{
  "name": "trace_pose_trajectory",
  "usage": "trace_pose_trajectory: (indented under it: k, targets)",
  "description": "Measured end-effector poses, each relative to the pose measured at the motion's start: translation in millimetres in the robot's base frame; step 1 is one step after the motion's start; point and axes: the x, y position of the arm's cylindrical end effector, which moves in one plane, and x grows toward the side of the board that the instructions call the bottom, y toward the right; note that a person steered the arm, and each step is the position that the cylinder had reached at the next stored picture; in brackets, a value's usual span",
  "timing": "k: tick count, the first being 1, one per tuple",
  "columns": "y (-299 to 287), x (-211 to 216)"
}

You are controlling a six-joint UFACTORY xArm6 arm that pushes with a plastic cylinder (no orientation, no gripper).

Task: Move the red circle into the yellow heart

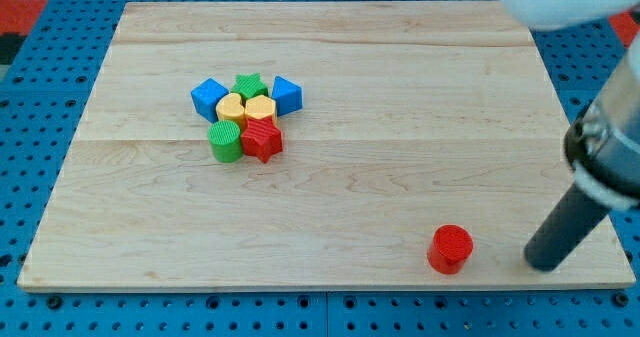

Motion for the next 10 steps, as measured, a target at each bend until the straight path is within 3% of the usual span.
trace_pose_trajectory:
  k: [1, 3, 5, 7, 8, 10]
  targets:
    - [-47, 7]
    - [-63, -58]
    - [-85, -26]
    - [-141, -56]
    - [-117, -74]
    - [-173, -57]
